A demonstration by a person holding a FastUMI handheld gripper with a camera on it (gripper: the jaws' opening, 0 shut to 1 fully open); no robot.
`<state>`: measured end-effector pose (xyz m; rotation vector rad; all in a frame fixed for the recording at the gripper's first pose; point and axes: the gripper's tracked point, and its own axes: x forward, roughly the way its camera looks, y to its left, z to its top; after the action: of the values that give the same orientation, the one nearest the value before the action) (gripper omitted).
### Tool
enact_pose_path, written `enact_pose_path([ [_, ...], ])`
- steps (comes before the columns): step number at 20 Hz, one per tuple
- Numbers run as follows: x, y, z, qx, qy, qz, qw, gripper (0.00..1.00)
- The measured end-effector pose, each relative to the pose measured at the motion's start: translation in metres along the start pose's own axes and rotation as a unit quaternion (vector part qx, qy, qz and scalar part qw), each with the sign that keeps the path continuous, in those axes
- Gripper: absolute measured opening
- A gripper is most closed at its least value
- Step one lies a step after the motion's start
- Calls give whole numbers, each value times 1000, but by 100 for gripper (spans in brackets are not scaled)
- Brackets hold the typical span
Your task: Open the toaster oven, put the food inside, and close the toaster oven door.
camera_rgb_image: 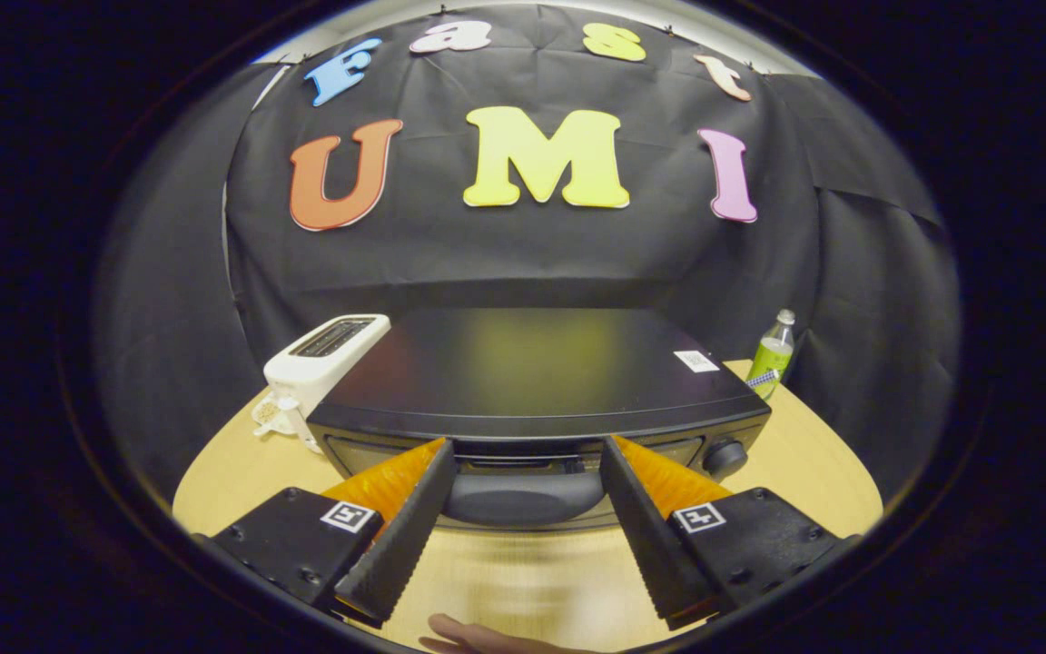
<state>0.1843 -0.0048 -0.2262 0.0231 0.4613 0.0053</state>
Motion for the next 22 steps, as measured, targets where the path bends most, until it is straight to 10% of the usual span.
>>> enact_pose_path([
  [22,-63,-3,-110,0,22,3,1000,100],
])
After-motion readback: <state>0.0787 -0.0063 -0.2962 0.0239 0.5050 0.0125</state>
